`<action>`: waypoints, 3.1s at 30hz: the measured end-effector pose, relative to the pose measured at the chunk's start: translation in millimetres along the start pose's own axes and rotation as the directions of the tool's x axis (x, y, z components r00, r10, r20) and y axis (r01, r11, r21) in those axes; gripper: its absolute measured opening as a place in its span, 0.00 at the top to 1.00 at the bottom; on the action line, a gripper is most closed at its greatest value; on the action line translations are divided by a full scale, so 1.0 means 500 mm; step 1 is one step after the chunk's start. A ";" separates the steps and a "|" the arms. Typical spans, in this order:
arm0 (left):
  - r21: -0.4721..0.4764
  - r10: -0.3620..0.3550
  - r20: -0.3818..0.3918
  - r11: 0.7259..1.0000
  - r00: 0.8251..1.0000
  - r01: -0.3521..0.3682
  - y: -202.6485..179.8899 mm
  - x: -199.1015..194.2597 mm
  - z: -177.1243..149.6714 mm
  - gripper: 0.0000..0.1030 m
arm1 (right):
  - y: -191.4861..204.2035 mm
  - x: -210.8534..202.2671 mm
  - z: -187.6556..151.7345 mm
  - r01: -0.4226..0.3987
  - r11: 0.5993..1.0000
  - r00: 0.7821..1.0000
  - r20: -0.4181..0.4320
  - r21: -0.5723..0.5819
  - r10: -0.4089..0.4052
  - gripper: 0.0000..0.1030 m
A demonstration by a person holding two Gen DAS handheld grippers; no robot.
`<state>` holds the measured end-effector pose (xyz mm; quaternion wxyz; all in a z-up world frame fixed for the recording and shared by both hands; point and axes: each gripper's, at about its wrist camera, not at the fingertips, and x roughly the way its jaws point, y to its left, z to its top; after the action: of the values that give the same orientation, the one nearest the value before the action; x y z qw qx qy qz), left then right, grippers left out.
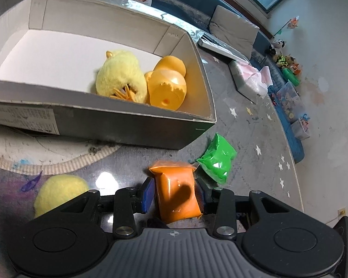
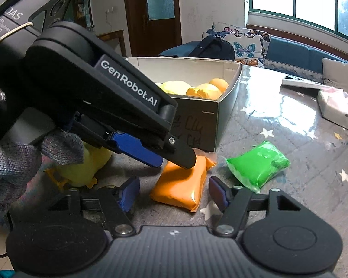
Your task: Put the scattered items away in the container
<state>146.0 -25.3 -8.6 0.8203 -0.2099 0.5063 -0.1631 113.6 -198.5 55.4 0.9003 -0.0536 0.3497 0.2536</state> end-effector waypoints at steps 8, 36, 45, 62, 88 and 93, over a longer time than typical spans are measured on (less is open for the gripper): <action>-0.007 0.002 0.000 1.000 1.000 -0.002 0.002 0.008 -0.006 0.61 | 0.010 0.001 -0.006 0.004 1.000 1.000 -0.012 -0.006 -0.004 0.49; -0.039 -0.056 0.215 0.997 0.975 0.066 -0.027 -0.115 0.101 0.67 | 0.030 -0.065 0.126 0.004 0.996 0.982 0.187 -0.085 0.012 0.51; -0.069 -0.021 0.264 0.997 0.964 0.041 0.003 -0.078 0.169 0.67 | 0.013 0.014 0.169 -0.012 0.994 0.982 0.189 -0.107 0.032 0.51; -0.096 -0.042 0.245 0.993 0.969 0.067 0.034 -0.049 0.168 0.67 | -0.005 0.048 0.167 -0.003 0.992 0.985 0.169 -0.123 0.023 0.50; -0.105 -0.023 0.241 0.993 0.970 0.049 0.045 -0.056 0.141 0.67 | 0.028 0.009 0.141 0.004 0.993 0.979 0.202 -0.121 0.021 0.50; -0.113 -0.022 0.243 0.992 0.970 0.050 0.049 -0.057 0.141 0.67 | 0.040 0.002 0.137 0.018 0.989 0.977 0.214 -0.147 0.014 0.50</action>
<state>198.2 22.1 28.6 0.8588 -0.2857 0.4077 -0.1209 145.6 -162.0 107.7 0.9265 -0.0927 0.2310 0.2823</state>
